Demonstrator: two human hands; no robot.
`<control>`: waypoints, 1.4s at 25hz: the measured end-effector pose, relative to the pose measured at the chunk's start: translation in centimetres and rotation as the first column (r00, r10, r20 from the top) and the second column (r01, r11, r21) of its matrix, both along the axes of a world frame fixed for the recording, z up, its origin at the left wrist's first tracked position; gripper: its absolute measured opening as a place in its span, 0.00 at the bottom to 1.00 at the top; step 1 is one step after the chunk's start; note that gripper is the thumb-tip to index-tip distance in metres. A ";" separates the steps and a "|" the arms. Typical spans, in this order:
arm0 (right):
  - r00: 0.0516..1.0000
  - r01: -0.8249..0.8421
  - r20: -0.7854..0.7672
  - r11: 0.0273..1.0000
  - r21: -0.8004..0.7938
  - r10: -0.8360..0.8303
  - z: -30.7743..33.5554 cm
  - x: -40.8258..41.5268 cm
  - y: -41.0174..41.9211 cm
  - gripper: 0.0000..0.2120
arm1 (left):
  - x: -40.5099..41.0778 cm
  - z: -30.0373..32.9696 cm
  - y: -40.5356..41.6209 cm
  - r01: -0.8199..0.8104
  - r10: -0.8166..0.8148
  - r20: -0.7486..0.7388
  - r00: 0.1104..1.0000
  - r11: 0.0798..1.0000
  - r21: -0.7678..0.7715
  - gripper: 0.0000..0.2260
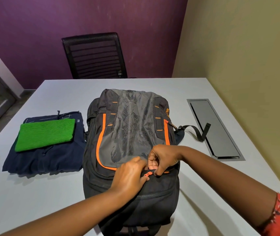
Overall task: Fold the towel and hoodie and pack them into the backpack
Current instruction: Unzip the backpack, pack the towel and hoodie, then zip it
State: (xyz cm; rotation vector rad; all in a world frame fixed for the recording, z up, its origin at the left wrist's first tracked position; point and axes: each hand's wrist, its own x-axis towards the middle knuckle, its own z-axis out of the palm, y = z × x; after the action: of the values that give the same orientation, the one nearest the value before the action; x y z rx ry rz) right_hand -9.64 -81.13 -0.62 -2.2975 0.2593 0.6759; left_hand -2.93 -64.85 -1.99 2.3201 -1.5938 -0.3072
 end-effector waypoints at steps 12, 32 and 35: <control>0.990 -0.058 -0.129 0.998 0.015 0.060 0.7 0.7 0.1 0.06 | 4.1 -1.4 3.3 0.105 -0.094 0.299 0.950 0.994 -0.022 0.20; 0.959 -0.033 -0.280 0.999 0.033 0.041 2.1 1.8 2.3 0.08 | 14.2 -1.1 9.7 -0.273 0.248 -0.148 0.957 0.945 -0.181 0.10; 0.984 0.143 0.112 0.990 0.001 -0.142 2.5 3.9 4.7 0.13 | 15.3 0.5 8.8 -0.270 0.251 -0.263 0.932 0.962 -0.037 0.10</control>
State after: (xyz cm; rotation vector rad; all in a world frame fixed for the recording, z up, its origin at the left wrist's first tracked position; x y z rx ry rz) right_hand -5.78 -76.48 1.91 -2.2888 0.3693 0.4730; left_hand 12.39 -56.02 -1.44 2.2928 -1.1411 -0.4567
